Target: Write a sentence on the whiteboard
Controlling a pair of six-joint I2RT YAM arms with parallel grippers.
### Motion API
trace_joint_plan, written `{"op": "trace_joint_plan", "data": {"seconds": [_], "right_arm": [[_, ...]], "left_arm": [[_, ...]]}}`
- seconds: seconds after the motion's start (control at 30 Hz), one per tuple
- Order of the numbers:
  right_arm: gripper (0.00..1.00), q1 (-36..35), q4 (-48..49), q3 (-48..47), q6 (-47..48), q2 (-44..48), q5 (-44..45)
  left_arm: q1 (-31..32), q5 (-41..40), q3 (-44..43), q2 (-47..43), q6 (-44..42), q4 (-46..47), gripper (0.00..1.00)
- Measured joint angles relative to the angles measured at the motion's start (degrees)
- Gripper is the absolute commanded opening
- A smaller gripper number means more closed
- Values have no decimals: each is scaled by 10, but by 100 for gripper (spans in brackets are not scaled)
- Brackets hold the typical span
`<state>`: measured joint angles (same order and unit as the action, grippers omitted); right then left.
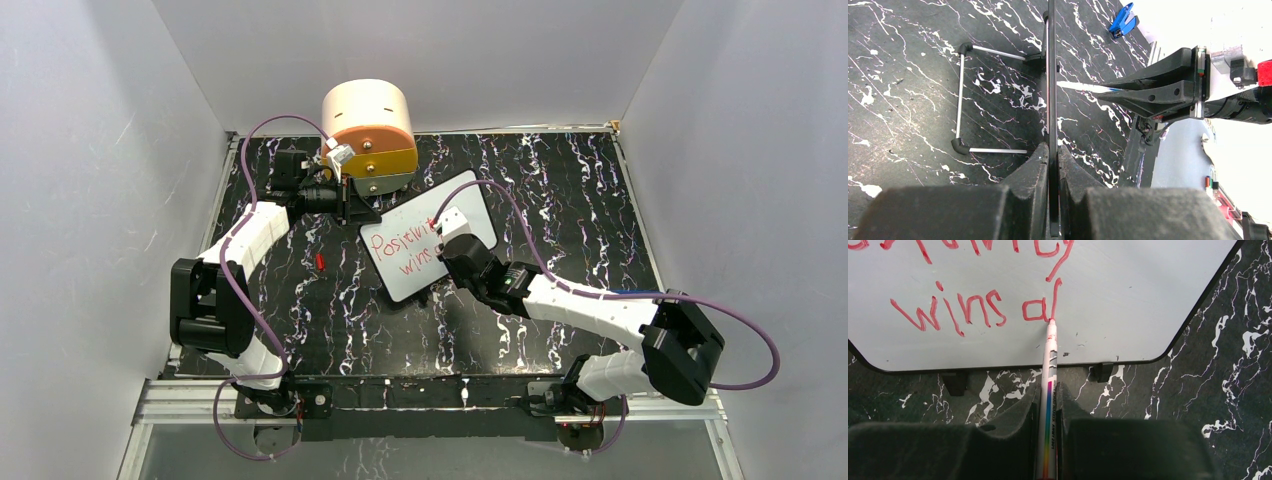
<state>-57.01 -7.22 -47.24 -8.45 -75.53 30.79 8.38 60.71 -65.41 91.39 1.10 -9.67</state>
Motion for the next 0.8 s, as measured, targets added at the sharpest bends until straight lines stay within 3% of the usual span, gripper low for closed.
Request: {"op": "trace_joint_plan", "data": {"seconds": [0.8], "right_arm": [[0, 0, 30, 2, -1, 24, 33]], "left_arm": [[0, 1, 0, 0, 0, 0, 0]]}}
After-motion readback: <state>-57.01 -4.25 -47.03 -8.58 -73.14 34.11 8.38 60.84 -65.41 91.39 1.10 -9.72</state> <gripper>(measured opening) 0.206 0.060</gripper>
